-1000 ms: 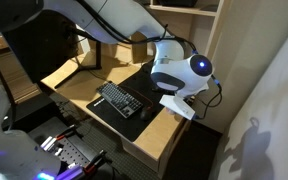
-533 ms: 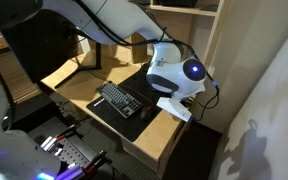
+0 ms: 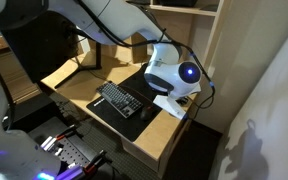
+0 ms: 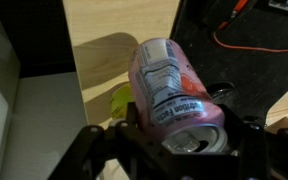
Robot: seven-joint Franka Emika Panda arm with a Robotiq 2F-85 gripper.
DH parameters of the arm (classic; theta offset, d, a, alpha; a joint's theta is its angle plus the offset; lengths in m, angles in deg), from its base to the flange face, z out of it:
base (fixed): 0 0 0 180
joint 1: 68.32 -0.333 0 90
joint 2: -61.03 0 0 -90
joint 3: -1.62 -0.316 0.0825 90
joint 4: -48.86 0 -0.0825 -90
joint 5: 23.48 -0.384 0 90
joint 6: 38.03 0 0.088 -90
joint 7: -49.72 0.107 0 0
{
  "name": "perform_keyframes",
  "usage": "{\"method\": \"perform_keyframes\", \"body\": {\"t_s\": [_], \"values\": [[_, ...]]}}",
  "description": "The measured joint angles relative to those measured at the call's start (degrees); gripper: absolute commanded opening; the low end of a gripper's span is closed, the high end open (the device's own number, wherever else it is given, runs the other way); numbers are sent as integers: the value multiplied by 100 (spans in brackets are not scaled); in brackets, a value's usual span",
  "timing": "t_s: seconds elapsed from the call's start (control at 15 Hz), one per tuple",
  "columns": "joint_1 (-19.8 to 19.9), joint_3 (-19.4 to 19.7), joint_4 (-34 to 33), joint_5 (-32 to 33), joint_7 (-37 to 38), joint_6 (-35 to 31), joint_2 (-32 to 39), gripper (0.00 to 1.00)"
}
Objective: Move the pink can backward
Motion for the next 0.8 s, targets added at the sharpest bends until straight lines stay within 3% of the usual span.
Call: {"method": "perform_keyframes", "body": {"t_s": [0.47,0.8], "values": [[-202,18,99,-277,-298,-982,327,53],[-264,19,125,-221,-339,-1236,334,53]]}}
